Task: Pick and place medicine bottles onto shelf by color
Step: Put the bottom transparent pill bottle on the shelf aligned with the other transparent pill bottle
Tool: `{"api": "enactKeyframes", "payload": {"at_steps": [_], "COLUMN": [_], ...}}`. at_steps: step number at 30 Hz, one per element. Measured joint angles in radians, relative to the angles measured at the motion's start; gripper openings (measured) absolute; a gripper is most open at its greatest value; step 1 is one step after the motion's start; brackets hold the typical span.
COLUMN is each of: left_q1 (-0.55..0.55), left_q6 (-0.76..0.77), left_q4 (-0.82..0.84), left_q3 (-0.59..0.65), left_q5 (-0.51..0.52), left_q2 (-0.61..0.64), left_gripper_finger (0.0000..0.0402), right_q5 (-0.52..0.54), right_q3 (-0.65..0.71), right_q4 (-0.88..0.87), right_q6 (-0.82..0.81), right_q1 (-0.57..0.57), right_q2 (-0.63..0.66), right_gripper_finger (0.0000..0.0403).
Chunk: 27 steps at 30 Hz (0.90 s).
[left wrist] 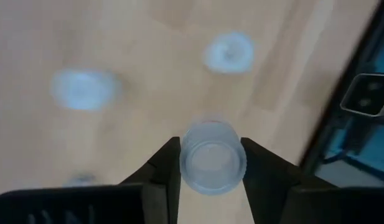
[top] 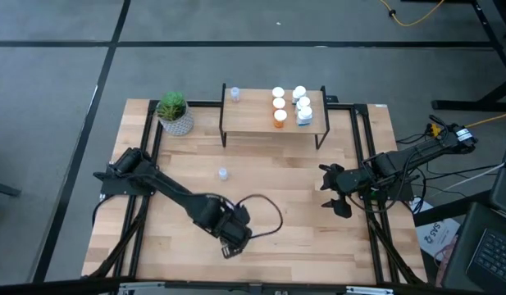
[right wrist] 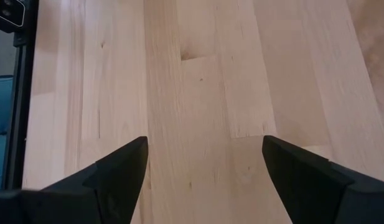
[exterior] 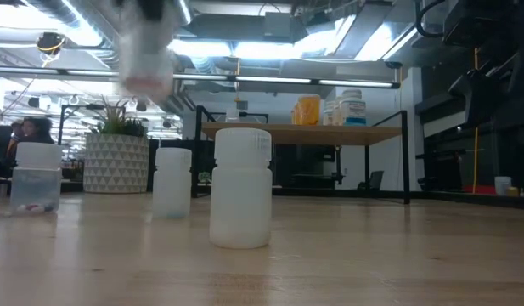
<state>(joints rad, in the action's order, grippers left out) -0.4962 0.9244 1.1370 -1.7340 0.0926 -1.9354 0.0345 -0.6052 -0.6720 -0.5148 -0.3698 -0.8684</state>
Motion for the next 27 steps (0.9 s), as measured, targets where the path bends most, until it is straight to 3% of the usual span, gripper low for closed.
{"api": "enactKeyframes", "payload": {"at_steps": [6, 13, 19, 27], "left_q1": [0.077, 0.251, 0.506, 0.860], "left_q6": [-0.173, -0.452, -0.731, -0.853], "left_q4": [0.258, 0.351, 0.326, 0.322], "left_q3": [-0.270, -0.468, -0.520, -0.504], "left_q5": [0.210, 0.361, 0.348, 0.142], "left_q2": [0.001, 0.001, 0.001, 0.000], "left_gripper_finger": [0.0118, 0.0118, 0.0118, 0.0118], "right_q5": [0.001, 0.000, -0.001, -0.002], "right_q3": [0.000, 0.000, 0.000, 0.000], "right_q4": [-0.001, -0.009, -0.014, -0.014], "right_q6": [0.004, 0.054, 0.056, 0.105], "right_q1": [0.000, 0.000, 0.000, 0.000], "right_q2": [0.000, 0.000, 0.000, 0.000], "right_gripper_finger": [0.0317, 0.0317, 0.0317, 0.0317]}}
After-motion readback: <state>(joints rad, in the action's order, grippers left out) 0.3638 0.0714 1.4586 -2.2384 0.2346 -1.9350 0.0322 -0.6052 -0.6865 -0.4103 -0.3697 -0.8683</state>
